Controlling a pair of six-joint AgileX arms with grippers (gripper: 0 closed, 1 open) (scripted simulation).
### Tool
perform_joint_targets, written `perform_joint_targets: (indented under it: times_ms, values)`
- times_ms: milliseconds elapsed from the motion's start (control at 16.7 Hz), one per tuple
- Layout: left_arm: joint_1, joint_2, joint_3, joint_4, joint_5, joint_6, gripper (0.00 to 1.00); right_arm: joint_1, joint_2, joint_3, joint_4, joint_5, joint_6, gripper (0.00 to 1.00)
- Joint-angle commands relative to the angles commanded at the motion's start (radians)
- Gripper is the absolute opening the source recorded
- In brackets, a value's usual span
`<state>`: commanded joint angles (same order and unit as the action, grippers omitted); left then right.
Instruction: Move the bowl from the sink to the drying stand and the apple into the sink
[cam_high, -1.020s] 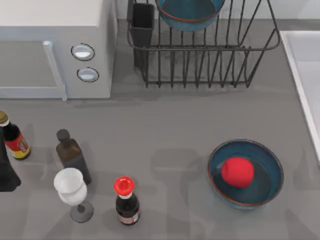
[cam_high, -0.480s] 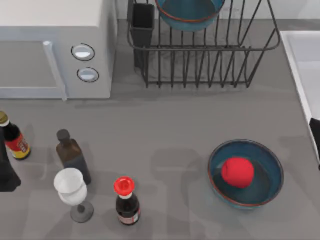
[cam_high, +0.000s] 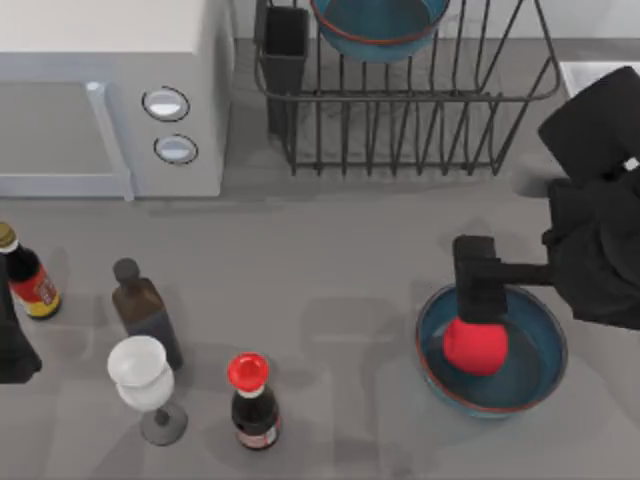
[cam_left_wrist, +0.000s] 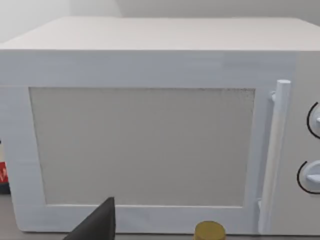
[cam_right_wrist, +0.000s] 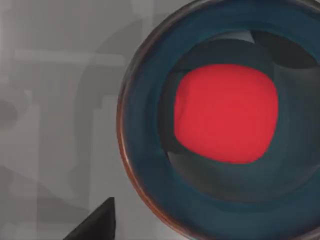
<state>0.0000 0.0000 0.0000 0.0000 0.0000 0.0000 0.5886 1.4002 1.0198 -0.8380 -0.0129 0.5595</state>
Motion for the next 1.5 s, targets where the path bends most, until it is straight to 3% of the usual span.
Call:
perform_joint_targets:
  times_ms: [420, 900, 1500]
  values:
    - [0.000, 0.000, 0.000, 0.000, 0.000, 0.000, 1.00, 0.039, 0.406, 0.323, -0.249, 0.009, 0.078, 1.00]
    - [0.000, 0.000, 0.000, 0.000, 0.000, 0.000, 1.00, 0.035, 0.438, 0.354, -0.266, 0.013, 0.081, 1.00]
    - [0.000, 0.000, 0.000, 0.000, 0.000, 0.000, 1.00, 0.040, 0.593, 0.140, 0.105, 0.014, 0.086, 1.00]
